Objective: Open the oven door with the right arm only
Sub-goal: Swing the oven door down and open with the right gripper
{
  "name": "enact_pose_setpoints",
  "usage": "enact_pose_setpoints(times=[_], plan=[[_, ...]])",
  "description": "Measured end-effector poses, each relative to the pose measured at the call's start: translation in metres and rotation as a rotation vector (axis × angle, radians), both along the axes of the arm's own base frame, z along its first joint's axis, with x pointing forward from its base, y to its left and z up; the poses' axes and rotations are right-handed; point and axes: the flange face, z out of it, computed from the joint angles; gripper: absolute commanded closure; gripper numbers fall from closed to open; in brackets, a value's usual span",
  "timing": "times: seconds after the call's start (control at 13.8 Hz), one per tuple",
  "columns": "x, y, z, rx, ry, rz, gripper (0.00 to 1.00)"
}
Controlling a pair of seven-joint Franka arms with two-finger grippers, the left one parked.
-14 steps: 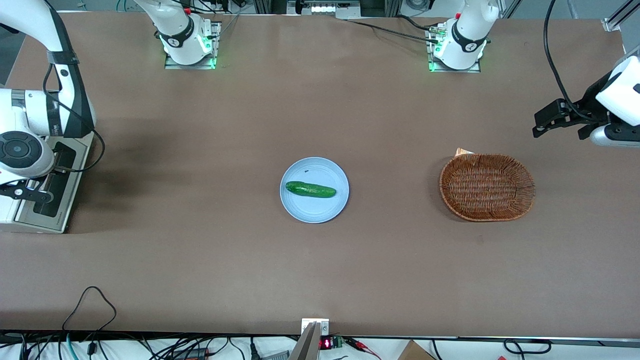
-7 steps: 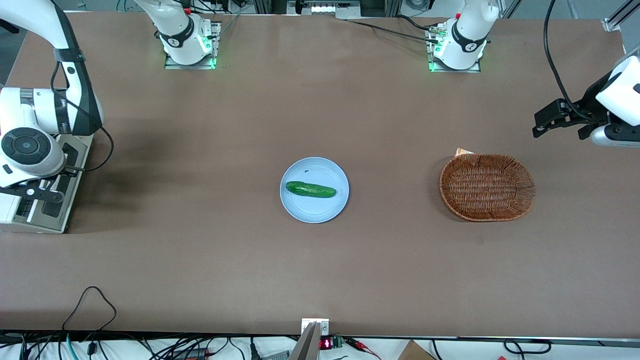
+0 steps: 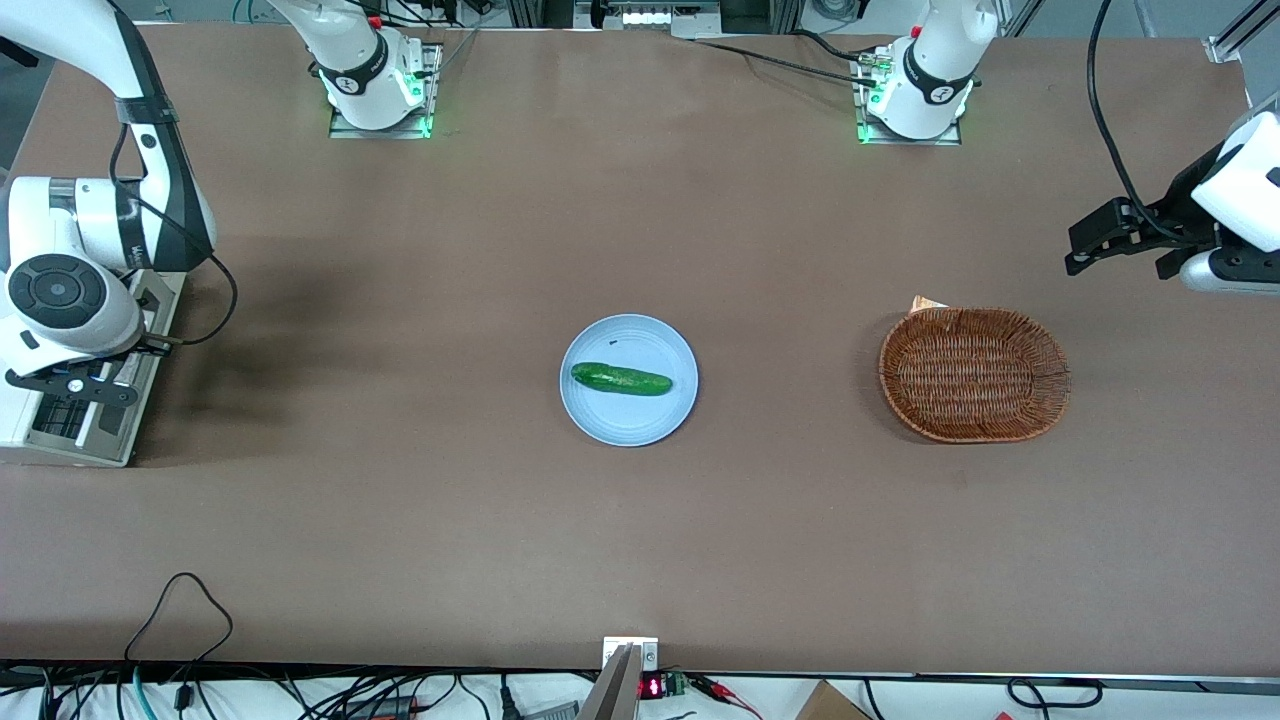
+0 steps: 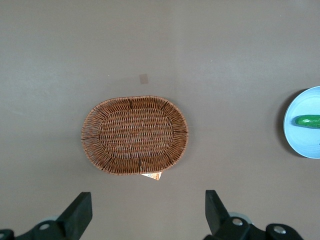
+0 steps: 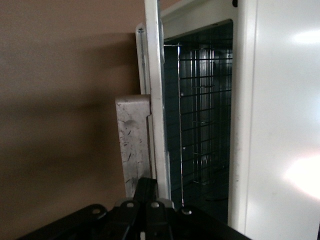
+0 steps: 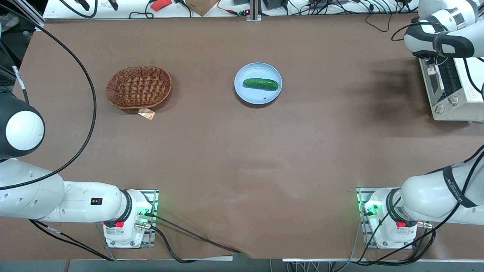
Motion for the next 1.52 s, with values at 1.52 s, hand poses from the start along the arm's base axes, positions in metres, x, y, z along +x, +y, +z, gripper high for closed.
enact_pose_setpoints(times=[1.52], plan=[[0.003, 0.049, -0.074, 0.16, -0.007, 0.015, 1.0]])
